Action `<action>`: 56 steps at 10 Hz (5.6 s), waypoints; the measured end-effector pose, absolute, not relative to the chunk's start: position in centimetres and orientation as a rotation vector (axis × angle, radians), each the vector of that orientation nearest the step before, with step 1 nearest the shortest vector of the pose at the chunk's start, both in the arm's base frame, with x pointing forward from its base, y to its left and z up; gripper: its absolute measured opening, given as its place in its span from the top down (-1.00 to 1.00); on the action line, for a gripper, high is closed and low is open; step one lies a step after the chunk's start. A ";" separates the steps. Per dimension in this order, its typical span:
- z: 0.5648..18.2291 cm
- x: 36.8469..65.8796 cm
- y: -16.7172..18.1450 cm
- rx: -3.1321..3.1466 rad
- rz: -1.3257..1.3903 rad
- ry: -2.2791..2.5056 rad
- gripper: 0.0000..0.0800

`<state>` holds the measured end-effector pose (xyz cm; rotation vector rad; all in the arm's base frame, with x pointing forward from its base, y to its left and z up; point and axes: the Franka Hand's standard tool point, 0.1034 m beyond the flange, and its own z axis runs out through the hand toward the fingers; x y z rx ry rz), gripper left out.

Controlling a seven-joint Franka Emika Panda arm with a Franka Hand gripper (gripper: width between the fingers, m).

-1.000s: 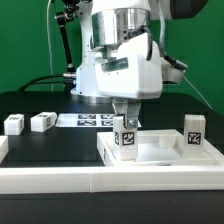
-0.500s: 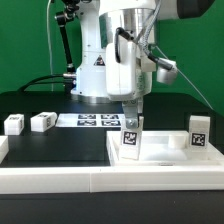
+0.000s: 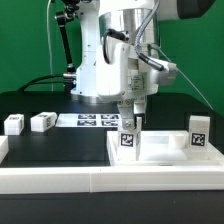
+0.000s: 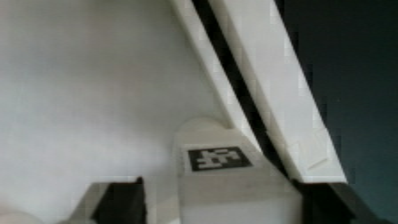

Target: Assemble square table

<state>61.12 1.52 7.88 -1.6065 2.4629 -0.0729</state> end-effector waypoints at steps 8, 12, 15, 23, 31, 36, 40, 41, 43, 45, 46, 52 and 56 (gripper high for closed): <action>7.9 61.2 1.6 -2.446 -0.134 1.702 -0.62; 7.9 61.3 1.5 -2.734 -0.178 1.252 -0.62; 7.7 61.3 0.7 -2.885 -0.199 0.927 -0.62; 7.7 61.4 0.6 -3.007 -0.218 0.619 -0.06; 7.8 61.3 0.1 -2.783 -0.220 1.196 0.27; 8.0 61.2 -0.8 -2.355 -0.163 1.823 0.27; 8.3 61.1 0.3 -2.003 -0.103 2.190 0.27; 8.3 61.1 0.8 -1.910 -0.092 2.267 0.27; 8.3 61.1 0.8 -1.727 -0.082 2.413 0.27; 8.2 61.0 0.5 -1.669 -0.084 2.461 0.27; 8.2 61.1 0.2 -1.607 -0.083 2.502 0.27; 7.8 60.4 -0.8 -1.485 -0.053 2.610 0.02; 8.8 60.8 0.0 -1.568 -0.070 2.537 -0.59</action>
Offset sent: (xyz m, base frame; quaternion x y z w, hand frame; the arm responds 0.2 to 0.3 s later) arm -0.0012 0.0074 0.0002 -0.0169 0.0095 -0.2868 0.9578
